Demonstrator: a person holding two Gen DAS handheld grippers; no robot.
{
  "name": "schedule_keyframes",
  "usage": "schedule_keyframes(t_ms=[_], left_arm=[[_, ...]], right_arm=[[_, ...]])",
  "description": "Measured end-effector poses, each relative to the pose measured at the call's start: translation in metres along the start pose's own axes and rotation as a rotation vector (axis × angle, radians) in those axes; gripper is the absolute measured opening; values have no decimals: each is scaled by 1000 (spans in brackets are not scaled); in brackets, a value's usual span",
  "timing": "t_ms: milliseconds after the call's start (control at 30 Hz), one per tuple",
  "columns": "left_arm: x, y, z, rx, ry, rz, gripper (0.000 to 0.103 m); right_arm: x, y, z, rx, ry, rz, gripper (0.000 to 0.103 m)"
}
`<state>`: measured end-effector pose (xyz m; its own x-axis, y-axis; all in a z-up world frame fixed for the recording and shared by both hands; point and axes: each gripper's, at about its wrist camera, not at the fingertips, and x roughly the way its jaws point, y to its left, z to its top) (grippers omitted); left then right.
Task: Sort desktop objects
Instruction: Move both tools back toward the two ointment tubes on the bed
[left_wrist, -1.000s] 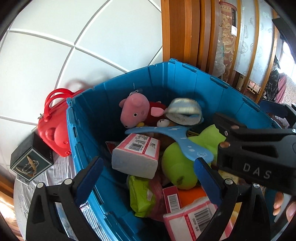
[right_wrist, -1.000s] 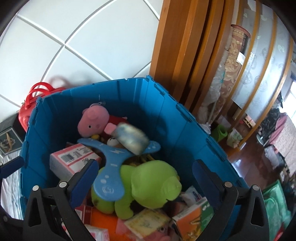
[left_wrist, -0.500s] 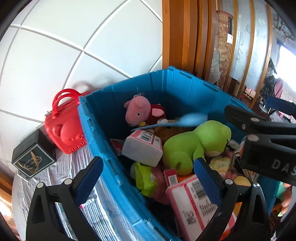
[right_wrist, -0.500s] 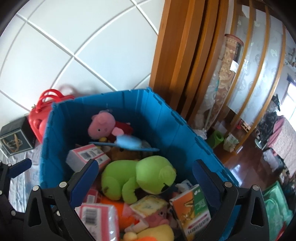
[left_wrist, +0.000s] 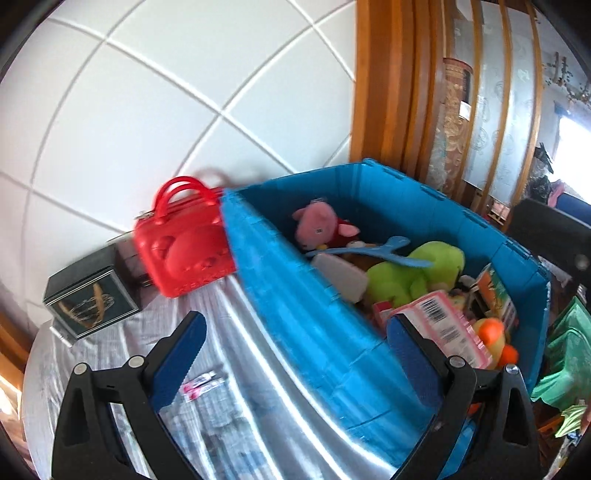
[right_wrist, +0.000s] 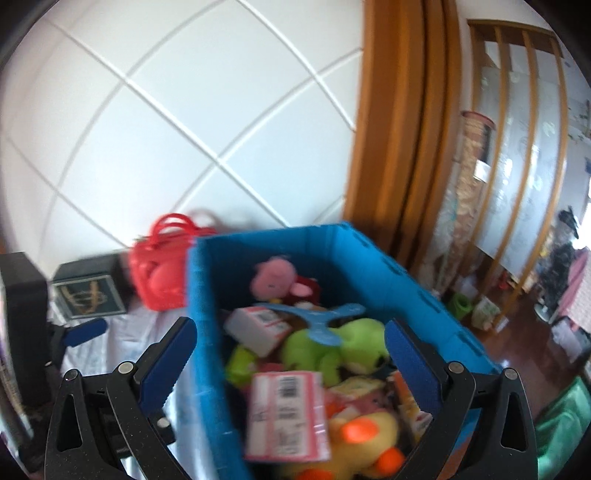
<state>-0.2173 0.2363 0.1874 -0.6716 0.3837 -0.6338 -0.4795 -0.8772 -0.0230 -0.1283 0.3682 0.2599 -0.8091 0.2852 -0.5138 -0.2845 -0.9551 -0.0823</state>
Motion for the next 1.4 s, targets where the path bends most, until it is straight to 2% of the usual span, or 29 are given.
schedule_keyframes(t_ms=[167, 300, 467, 633, 933, 967, 1000, 1033, 1100, 1167, 1300, 1400], left_arm=[[-10, 51, -28, -47, 8, 38, 100], [-9, 89, -58, -80, 36, 74, 100], [12, 136, -108, -111, 110, 142, 100], [34, 178, -145, -162, 161, 163, 100], [96, 232, -194, -182, 276, 201, 100], [107, 239, -198, -187, 289, 199, 100], [116, 243, -200, -190, 298, 192, 99], [127, 247, -201, -192, 311, 182, 98], [155, 253, -201, -174, 335, 170, 89], [182, 256, -197, -151, 355, 154, 89], [237, 250, -189, -93, 386, 80, 77], [275, 234, -184, -19, 407, 38, 77]], right_arm=[[-3, 51, -15, -59, 1, 52, 103], [16, 93, -38, -101, 40, 113, 103], [40, 131, -67, -138, 73, 193, 103], [70, 169, -98, -166, 120, 289, 103], [162, 206, -151, -70, 312, 333, 103], [176, 210, -156, -63, 344, 327, 101], [192, 213, -162, -61, 383, 324, 90], [203, 214, -166, -60, 410, 317, 70], [231, 216, -178, -55, 478, 290, 50], [253, 216, -191, -47, 533, 278, 48], [294, 213, -209, -30, 600, 256, 48], [317, 214, -214, -22, 622, 247, 48]])
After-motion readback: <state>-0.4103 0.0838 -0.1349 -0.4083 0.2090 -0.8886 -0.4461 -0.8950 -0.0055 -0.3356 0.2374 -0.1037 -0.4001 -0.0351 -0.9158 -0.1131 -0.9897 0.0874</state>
